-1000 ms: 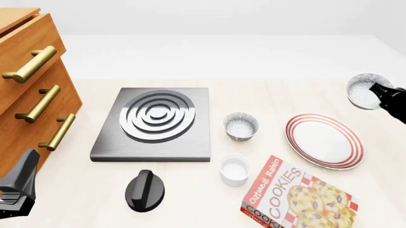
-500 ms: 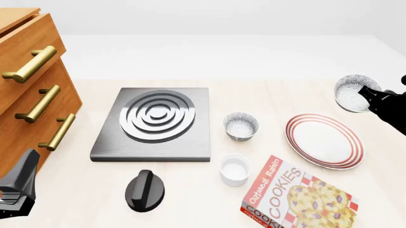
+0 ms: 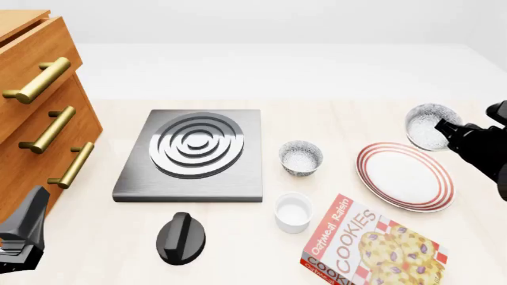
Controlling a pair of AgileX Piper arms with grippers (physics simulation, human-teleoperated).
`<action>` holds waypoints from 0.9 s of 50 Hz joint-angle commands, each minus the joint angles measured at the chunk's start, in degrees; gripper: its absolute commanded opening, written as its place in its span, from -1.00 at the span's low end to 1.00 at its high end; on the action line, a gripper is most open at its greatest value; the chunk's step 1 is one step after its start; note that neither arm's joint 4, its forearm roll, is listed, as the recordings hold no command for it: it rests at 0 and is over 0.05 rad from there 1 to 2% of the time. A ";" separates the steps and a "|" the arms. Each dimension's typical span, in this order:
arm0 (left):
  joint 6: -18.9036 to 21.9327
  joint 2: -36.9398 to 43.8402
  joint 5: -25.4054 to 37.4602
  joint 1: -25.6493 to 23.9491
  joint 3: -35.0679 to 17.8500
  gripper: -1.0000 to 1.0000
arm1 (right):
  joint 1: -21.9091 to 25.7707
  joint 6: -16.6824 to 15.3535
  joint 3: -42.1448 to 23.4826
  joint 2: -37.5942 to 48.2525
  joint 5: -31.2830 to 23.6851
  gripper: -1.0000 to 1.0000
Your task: Pick the akita bowl next to the plate and place it on the plate.
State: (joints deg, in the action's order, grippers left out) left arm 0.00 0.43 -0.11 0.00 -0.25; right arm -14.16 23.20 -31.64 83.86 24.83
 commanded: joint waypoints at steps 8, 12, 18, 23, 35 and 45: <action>0.00 0.00 0.00 0.00 0.00 1.00 | 1.08 -0.26 1.92 1.38 2.58 -1.00; 0.00 0.00 0.00 0.00 0.00 1.00 | 1.18 -0.27 1.81 1.65 2.44 -1.00; 0.00 0.00 0.00 0.00 0.00 1.00 | 1.20 -0.66 2.03 2.18 2.80 -1.00; 0.00 0.00 0.00 0.00 0.00 1.00 | 1.36 -0.98 1.90 2.60 2.75 -1.00; 0.00 0.00 0.00 0.00 0.00 1.00 | 1.51 -2.08 2.96 4.34 4.50 -1.00; 0.00 0.00 0.00 0.00 0.00 1.00 | 1.66 -2.72 3.95 5.50 5.97 -1.00</action>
State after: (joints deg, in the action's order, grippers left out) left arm 0.00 0.43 -0.11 0.00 -0.25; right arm -12.67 20.86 -28.35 88.44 29.36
